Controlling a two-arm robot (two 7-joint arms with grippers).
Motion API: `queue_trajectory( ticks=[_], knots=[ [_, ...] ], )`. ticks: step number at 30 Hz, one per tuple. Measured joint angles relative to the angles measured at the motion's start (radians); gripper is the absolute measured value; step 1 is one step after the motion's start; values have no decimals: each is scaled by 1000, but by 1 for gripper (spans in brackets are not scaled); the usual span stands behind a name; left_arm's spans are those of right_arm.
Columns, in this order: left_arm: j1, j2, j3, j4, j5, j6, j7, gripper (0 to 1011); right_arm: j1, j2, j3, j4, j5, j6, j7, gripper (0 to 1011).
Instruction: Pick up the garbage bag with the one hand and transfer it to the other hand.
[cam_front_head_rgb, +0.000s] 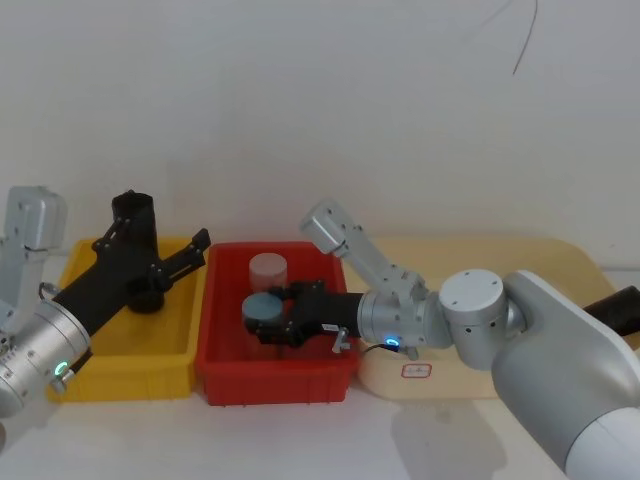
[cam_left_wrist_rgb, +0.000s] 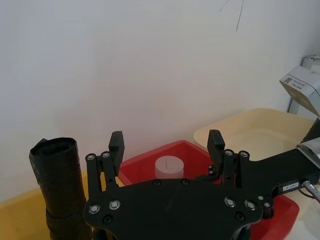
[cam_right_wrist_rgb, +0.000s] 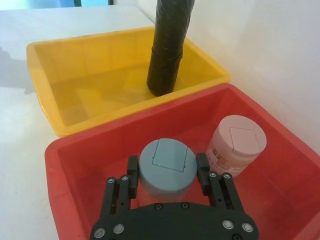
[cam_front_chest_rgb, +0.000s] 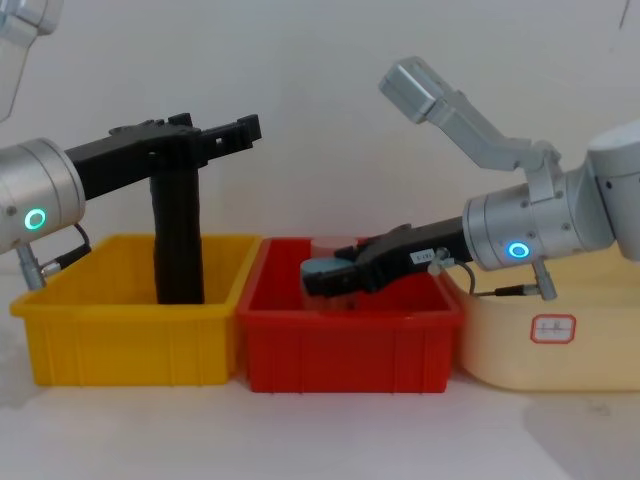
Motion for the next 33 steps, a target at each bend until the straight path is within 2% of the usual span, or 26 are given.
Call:
queue_trajectory(
  ticks=[7, 12, 23, 25, 26, 28, 30, 33],
  knots=[
    [0, 0, 0, 0, 0, 0, 0, 1002, -10, 5, 8, -23, -2, -1, -3, 681],
    [0, 0, 0, 0, 0, 0, 0, 1001, -26, 24, 27, -74, 9, 5, -18, 681],
    [0, 0, 0, 0, 0, 0, 0, 1001, -81, 94, 95, -249, 44, 27, -92, 681],
    [0, 0, 0, 0, 0, 0, 0, 1002, -101, 119, 118, -303, 51, 33, -122, 681],
    [0, 0, 0, 0, 0, 0, 0, 1002, -101, 119, 118, -303, 51, 33, -122, 681],
    [0, 0, 0, 0, 0, 0, 0, 1001, -125, 147, 142, -358, 56, 41, -150, 681],
    [0, 0, 0, 0, 0, 0, 0, 1001, -130, 153, 147, -370, 57, 44, -157, 681],
    [0, 0, 0, 0, 0, 0, 0, 1001, -164, 189, 175, -434, 60, 61, -196, 681]
  ],
)
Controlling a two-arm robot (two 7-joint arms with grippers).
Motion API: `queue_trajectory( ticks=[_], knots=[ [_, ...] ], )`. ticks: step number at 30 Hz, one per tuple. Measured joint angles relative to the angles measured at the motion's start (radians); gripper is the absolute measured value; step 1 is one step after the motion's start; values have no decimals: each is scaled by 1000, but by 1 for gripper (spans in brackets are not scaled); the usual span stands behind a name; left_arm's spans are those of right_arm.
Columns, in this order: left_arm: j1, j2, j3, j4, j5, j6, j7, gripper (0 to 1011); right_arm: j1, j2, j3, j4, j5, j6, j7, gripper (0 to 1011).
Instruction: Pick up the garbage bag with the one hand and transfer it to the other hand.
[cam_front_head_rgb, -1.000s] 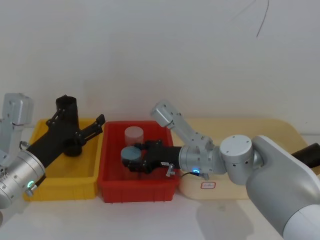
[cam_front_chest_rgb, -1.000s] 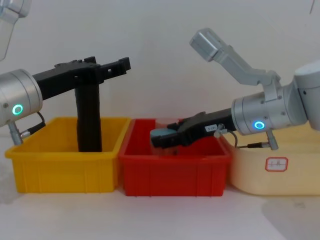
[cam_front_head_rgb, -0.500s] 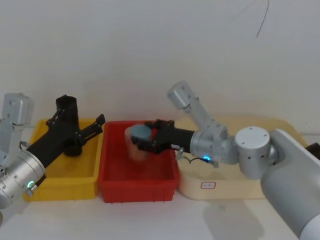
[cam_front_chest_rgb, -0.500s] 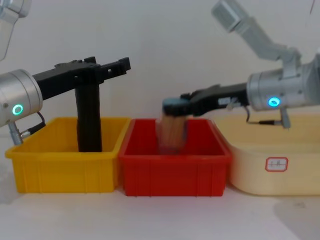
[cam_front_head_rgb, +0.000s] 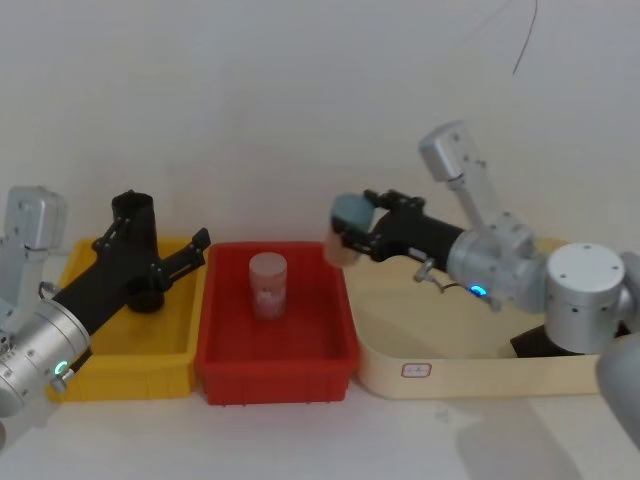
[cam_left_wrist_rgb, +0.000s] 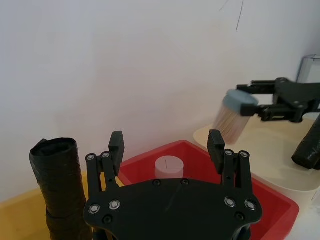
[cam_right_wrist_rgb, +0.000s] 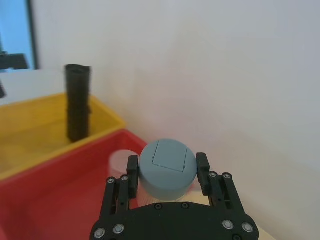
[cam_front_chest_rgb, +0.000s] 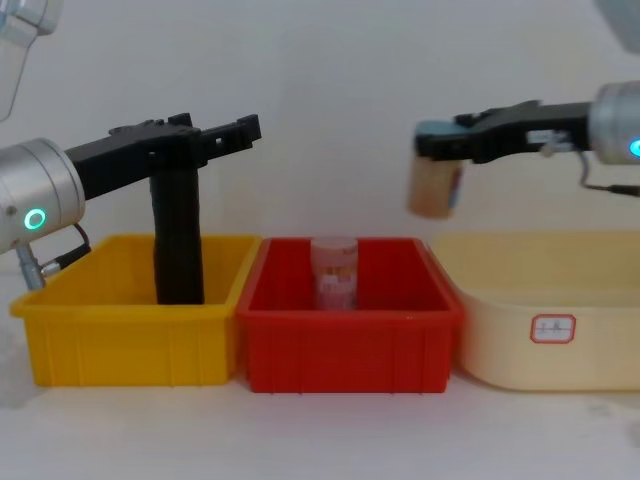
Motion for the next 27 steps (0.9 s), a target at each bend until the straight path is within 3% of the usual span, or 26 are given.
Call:
queue_trajectory(
  ticks=[10, 22, 27],
  knots=[
    [0, 0, 0, 0, 0, 0, 0, 1001, -117, 93, 67, -148, -2, 79, -96, 681],
    [0, 0, 0, 0, 0, 0, 0, 1002, -231, 159, 122, -254, -2, 130, -148, 994],
    [0, 0, 0, 0, 0, 0, 0, 1001, -275, 175, 148, -300, 11, 124, -152, 1000]
  ],
)
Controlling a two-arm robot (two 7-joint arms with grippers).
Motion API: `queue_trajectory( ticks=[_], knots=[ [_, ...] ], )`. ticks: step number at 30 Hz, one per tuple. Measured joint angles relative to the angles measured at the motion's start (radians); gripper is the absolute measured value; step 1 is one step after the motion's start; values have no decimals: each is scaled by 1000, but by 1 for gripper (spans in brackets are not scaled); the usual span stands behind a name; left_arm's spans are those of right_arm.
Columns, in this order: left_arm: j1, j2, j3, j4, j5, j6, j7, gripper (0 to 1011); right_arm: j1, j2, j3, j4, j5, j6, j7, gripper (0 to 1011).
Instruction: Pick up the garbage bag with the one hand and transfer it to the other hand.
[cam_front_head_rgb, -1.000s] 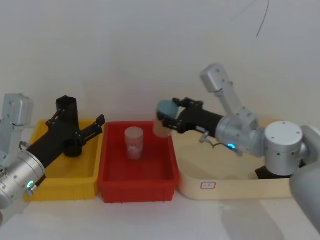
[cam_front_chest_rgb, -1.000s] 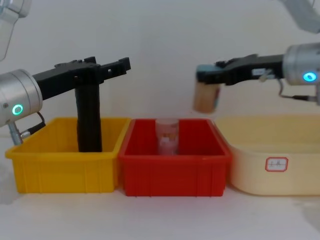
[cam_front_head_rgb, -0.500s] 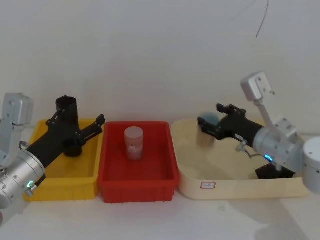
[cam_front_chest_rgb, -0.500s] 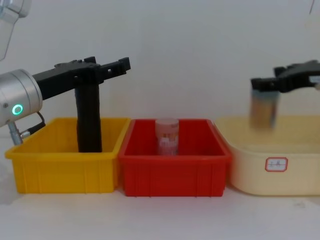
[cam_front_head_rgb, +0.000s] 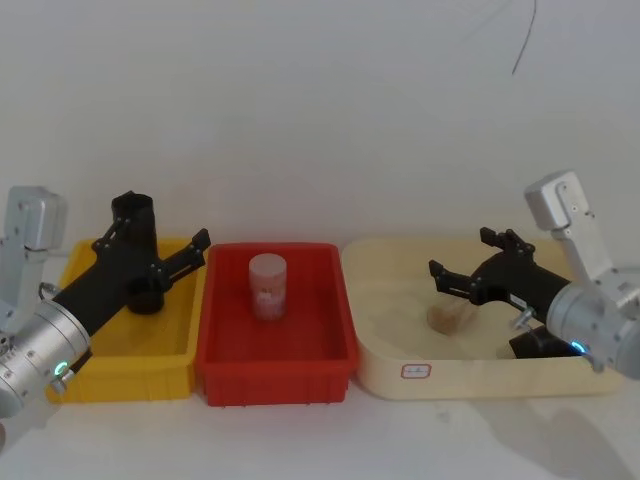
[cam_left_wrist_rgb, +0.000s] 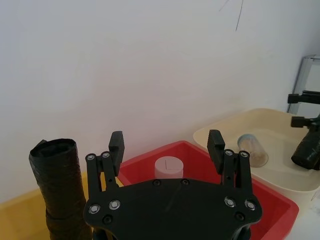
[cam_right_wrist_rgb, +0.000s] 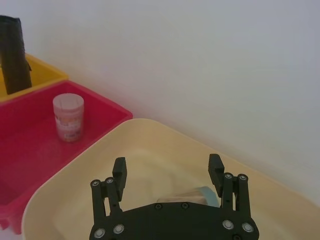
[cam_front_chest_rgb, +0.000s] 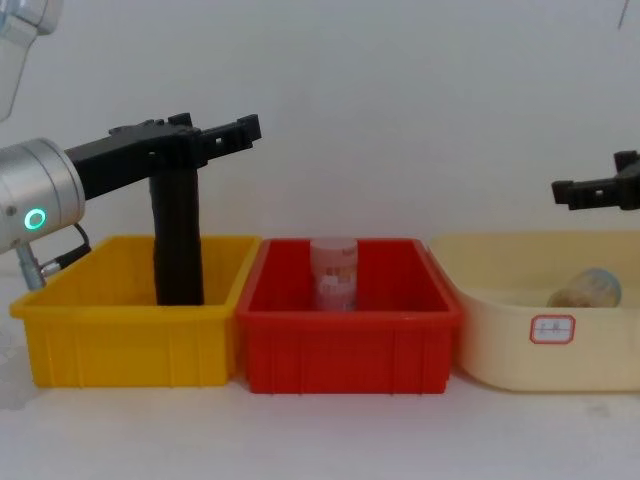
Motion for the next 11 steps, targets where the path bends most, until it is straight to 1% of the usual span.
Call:
queue_trajectory(
  ticks=[1, 3, 4, 7, 10, 11],
  knots=[
    [0, 0, 0, 0, 0, 0, 0, 1001, 0, 0, 0, 0, 0, 0, 0, 1000],
    [0, 0, 0, 0, 0, 0, 0, 1001, -19, 5, 12, -22, 8, -7, 0, 1000],
    [0, 0, 0, 0, 0, 0, 0, 1001, -35, 9, 22, -40, 17, -15, 0, 1000],
    [0, 0, 0, 0, 0, 0, 0, 1001, -57, 13, 35, -66, 31, -26, 2, 1000],
    [0, 0, 0, 0, 0, 0, 0, 1001, -96, 21, 56, -109, 57, -48, 12, 1000],
    [0, 0, 0, 0, 0, 0, 0, 1001, -96, 21, 56, -109, 57, -48, 12, 1000]
  ],
)
